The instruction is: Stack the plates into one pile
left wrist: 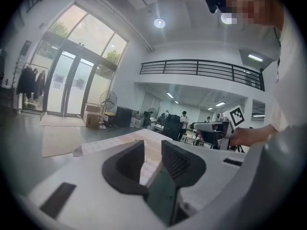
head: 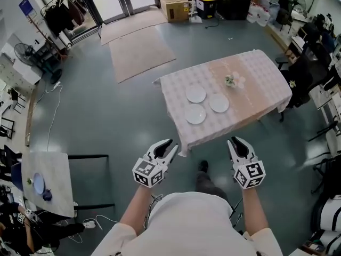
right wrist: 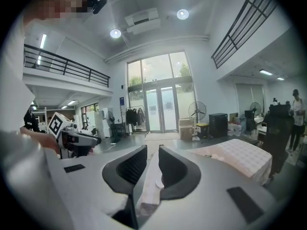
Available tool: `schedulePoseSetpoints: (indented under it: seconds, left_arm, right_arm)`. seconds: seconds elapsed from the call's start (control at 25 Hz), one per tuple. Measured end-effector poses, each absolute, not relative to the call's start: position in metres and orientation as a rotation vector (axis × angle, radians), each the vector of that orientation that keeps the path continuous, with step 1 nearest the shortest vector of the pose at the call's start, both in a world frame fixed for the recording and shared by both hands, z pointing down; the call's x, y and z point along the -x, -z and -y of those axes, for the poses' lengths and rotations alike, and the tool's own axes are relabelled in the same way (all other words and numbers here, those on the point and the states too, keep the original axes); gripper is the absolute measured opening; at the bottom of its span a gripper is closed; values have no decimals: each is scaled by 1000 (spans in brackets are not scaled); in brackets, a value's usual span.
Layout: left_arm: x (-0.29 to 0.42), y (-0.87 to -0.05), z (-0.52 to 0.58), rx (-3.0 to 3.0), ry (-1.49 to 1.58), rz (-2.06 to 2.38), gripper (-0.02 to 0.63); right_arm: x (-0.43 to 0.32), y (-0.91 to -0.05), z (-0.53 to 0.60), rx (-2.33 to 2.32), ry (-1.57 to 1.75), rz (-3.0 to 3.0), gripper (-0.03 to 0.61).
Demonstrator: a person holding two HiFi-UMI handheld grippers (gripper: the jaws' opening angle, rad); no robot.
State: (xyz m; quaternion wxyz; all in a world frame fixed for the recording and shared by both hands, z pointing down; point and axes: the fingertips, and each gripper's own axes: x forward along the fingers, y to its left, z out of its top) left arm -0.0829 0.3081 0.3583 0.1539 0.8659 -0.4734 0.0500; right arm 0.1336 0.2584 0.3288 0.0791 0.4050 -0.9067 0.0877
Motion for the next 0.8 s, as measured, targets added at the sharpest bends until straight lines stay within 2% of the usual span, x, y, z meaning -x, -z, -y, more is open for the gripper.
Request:
schedulePoseSetpoints:
  seconds: [0.48, 0.8]
  left_arm:
    - [68, -367, -150, -2390, -148, 1423, 117]
    - [72, -374, -83, -2365, -173, 1403, 117]
  right_arm:
    - [-128, -354, -78, -995, -326, 2723, 91]
    - [-112, -377, -17, -946, -405, 2698, 87]
